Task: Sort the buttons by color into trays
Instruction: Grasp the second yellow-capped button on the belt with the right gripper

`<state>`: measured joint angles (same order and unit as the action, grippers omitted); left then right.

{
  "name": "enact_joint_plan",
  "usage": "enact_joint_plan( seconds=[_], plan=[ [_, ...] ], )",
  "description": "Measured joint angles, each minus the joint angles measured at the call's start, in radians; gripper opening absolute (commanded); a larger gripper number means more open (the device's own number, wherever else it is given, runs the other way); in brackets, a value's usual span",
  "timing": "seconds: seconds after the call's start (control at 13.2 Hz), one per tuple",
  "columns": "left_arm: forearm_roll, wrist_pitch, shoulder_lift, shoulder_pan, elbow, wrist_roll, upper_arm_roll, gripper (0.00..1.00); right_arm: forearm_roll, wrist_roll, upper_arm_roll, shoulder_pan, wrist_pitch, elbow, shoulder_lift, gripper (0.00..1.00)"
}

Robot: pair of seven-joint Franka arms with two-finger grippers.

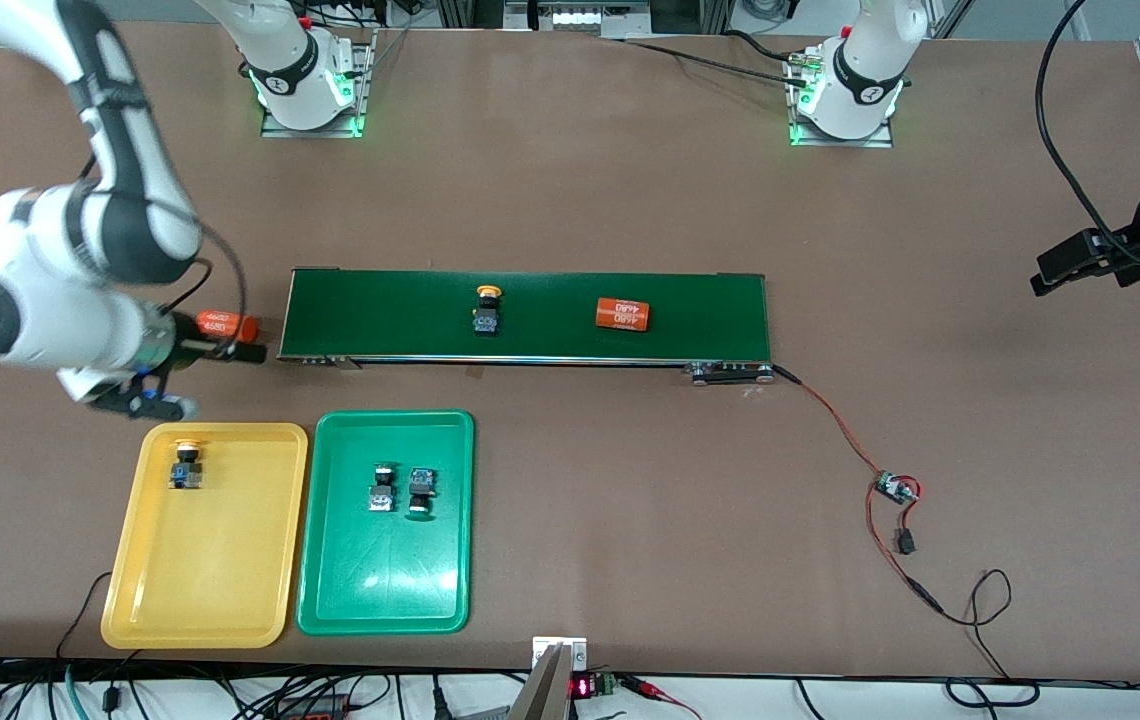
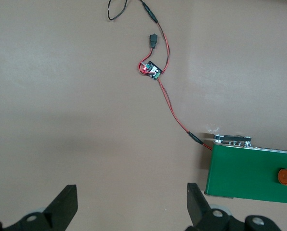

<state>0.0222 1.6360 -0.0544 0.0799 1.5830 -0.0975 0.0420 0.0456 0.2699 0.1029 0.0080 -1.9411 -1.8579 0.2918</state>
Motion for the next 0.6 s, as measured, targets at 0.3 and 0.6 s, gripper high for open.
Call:
enact_joint_plan(
  seconds=[0.3,0.6],
  plan=[
    [0.0,-0.001,0.0,-0.002,0.006,0.0,0.002,1.0,0.006,0.269,0.004,0.167,-0.124,-0.256,-0.175,1.0],
    [0.0,-0.006,0.0,-0.002,0.011,0.0,0.002,1.0,0.007,0.462,0.011,0.358,-0.199,-0.306,-0.209,1.0]
  ],
)
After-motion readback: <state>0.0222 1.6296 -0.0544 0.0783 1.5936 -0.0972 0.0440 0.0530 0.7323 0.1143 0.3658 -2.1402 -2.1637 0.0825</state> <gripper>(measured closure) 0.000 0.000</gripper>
